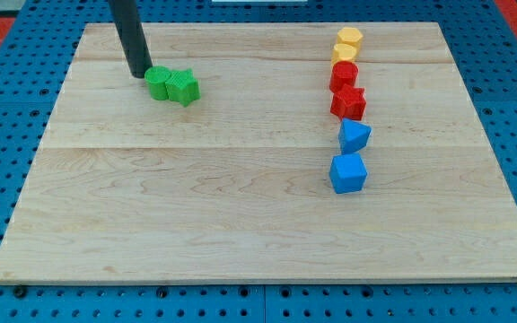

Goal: Push the green circle away from the green star

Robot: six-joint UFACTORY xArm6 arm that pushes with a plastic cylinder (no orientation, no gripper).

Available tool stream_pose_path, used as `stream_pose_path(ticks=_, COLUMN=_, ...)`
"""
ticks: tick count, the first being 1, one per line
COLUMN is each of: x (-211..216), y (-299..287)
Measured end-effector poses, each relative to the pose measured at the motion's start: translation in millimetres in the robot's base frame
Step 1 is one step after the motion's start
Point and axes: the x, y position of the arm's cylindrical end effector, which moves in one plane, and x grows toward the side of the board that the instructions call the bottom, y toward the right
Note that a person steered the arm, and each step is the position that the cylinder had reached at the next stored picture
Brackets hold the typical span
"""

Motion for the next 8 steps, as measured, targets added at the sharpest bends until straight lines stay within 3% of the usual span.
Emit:
stream_pose_path(ticks=2, x=64.0, y=29.0)
stream_pose_path(ticks=3, x=23.0, y=-7.9)
stream_pose_path(ticks=4, x=40.2, y=19.8)
stream_pose_path(ticks=5, x=107.8, y=29.9)
stream_pose_path(ticks=6, x=126.5, y=32.9)
stream_pose_path(ticks=7, x=92.2, y=-9.3)
stream_pose_path(ticks=8, x=84.4, y=57.9)
